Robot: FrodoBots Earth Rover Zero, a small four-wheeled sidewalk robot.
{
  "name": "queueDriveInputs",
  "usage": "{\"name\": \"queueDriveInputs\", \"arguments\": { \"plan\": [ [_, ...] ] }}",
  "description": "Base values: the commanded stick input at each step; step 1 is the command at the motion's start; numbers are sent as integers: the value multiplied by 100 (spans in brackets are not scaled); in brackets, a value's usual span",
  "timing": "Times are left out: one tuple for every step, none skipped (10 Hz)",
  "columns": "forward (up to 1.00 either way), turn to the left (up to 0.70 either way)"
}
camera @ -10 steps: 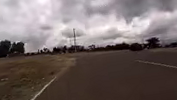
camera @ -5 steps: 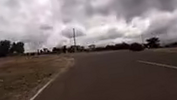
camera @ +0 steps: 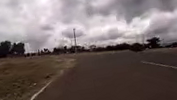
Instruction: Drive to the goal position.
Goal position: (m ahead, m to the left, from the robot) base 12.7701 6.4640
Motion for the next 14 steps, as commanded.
{"name": "queueDriveInputs", "arguments": {
  "plan": [
    [50,0],
    [50,0],
    [50,0],
    [50,0],
    [50,0],
    [50,0],
    [50,0],
    [32,0],
    [8,0],
    [0,0],
    [0,0],
    [0,0],
    [0,0],
    [0,0]
  ]
}}
